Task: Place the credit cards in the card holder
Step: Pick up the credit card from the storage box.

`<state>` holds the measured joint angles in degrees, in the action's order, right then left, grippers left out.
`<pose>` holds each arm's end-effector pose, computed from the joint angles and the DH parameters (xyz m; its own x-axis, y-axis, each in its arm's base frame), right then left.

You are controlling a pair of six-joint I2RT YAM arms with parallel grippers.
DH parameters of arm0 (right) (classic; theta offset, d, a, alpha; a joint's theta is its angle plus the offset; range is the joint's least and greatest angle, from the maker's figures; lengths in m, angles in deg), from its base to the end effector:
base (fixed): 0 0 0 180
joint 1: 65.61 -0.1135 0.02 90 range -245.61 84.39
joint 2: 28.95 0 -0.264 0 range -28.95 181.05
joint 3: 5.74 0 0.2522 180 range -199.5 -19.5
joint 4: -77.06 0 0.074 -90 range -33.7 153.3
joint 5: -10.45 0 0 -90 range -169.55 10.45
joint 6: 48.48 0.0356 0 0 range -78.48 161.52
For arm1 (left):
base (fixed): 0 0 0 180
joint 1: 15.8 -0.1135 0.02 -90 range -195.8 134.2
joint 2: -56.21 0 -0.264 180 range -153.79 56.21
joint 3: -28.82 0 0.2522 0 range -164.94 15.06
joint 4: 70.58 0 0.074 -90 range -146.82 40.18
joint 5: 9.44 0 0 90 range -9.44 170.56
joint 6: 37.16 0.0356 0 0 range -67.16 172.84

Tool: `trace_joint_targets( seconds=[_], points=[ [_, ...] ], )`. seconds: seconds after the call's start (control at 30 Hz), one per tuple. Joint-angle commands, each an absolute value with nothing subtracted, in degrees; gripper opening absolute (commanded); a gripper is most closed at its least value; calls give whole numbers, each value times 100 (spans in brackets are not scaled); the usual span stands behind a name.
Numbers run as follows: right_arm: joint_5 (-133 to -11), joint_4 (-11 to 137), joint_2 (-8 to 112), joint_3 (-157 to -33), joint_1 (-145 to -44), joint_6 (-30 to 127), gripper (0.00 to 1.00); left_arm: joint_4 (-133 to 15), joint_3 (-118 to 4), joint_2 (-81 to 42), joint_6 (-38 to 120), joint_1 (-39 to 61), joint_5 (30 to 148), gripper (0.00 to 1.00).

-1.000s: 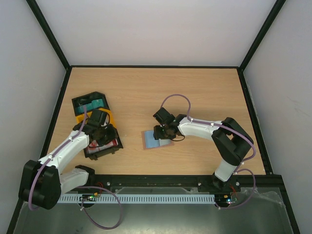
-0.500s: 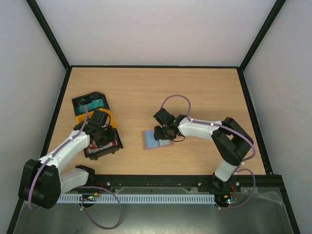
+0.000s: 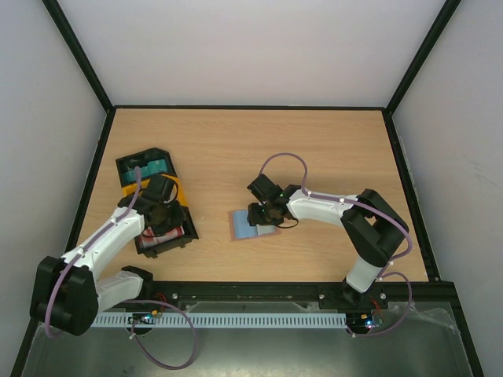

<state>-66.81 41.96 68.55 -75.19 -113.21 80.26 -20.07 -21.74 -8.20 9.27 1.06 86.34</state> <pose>0.2141 0.2461 0.1596 -0.9620 -0.1483 -0.2292 -0.2377 0.8679 0.4361 0.1886 -0.0609 0.1926 -0.8527 -0.4581 -0.2509 -0.3554 0.8609 -0.3640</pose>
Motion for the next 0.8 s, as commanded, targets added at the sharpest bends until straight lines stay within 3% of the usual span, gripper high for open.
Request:
trace_joint_targets(
  seconds=[0.0, 0.2, 0.47, 0.77],
  points=[
    [-6724, 4230, 6881, -7503, -11302, 7957, 55, -1517, -2460, -821, 1025, 109, 8225, 10],
    [-6714, 4220, 6912, -7557, -11299, 7934, 55, -1395, -2519, -712, 1058, 116, 8204, 3],
    [-6710, 4216, 6899, -7536, -11304, 7945, 55, -1540, -2672, -668, 1206, 113, 8760, 3],
    [-6694, 4238, 6893, -7509, -11303, 7935, 55, -1280, -2774, -611, 1277, 109, 8590, 3]
  ],
)
